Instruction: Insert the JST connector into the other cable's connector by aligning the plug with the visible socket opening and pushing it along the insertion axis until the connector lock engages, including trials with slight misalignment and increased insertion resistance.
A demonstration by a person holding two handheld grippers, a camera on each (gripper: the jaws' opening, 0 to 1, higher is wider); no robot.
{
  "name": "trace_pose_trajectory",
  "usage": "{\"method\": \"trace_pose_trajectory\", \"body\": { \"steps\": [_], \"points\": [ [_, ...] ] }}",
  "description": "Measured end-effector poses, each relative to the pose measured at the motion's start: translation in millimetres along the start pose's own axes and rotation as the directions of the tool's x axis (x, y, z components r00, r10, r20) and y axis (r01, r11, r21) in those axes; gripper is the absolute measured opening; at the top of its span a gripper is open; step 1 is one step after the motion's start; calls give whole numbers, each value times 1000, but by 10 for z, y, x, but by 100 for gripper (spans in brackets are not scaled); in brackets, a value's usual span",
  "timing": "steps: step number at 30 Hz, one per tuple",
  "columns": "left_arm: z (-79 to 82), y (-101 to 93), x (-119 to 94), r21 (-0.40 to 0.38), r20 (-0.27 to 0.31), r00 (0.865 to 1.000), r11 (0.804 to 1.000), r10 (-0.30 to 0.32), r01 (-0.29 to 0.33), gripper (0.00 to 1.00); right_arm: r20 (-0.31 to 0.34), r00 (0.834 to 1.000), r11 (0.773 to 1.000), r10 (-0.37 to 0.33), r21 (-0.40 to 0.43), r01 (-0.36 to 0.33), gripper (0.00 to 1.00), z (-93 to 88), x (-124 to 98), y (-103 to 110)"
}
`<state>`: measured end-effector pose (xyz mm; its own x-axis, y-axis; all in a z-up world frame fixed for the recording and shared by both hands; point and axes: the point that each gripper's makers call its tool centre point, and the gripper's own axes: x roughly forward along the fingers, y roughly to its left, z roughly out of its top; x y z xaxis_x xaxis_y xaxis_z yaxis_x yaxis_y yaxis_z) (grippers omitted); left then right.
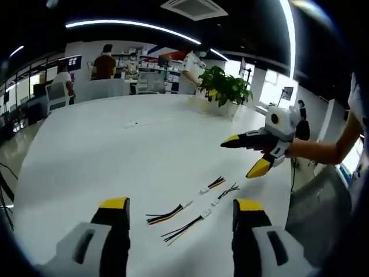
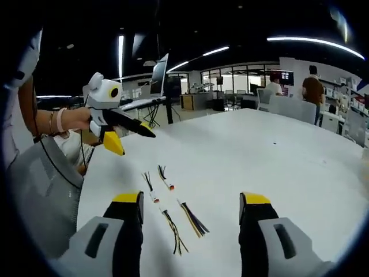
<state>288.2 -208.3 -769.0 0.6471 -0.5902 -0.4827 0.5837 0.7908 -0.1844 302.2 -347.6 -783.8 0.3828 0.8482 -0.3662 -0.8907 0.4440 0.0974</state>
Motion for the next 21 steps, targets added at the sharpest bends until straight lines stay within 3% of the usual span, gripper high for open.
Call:
{"method": "trace_pose_trajectory", "body": {
  "steps": [2,4,12,15,21],
  "points": [
    [23,0,14,-13,12,1000,1000,-16,16,68,-3,998,998,57,28,-57,68,-19,38,77],
    [26,-2,29,-14,9,999,999,-32,32,69,8,998,997,64,34,-64,70,-20,63,80],
    [-32,16,99,20,-15,997,997,-74,74,66,4,995,995,97,32,-97,60,-77,127,72],
    [-21,2,120,-62,-1,994,992,-106,106,66,6,995,994,104,38,-104,60,-89,151,49],
    [-76,76,194,-27,-29,995,995,-96,95,64,5,994,994,106,37,-106,53,-122,206,-16]
  ]
}}
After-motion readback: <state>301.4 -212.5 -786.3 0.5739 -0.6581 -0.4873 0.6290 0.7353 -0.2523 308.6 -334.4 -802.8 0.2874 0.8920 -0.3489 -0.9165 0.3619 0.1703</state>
